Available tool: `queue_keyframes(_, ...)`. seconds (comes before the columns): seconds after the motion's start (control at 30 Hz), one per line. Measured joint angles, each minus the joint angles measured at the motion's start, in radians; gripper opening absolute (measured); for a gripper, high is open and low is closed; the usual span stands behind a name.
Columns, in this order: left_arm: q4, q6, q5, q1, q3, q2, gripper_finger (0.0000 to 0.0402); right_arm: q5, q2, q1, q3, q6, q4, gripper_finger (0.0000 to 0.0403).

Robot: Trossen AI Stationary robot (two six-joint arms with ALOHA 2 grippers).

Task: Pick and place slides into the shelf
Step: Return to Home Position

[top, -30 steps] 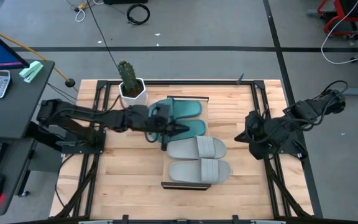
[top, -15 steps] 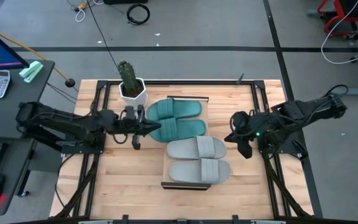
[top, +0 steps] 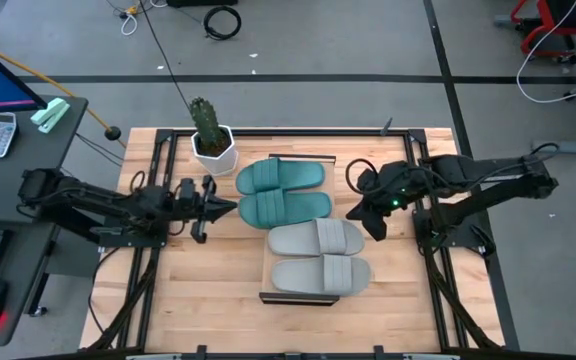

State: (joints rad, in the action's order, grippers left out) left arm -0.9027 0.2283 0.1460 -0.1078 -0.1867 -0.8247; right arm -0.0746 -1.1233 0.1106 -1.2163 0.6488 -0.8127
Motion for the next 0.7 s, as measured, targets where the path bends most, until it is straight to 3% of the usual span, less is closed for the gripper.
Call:
queue_keyframes(0.3, -0.009, -0.024, 0.039, 0.0, 0.115, 0.209, 0.0, -0.047, -0.022, -0.035, 0.0, 0.001, 0.002, 0.0)
queue_keyframes(0.7, 0.035, -0.109, 0.066, 0.0, 0.178, 0.424, 0.0, -0.067, -0.027, -0.044, 0.0, 0.012, 0.002, 0.0)
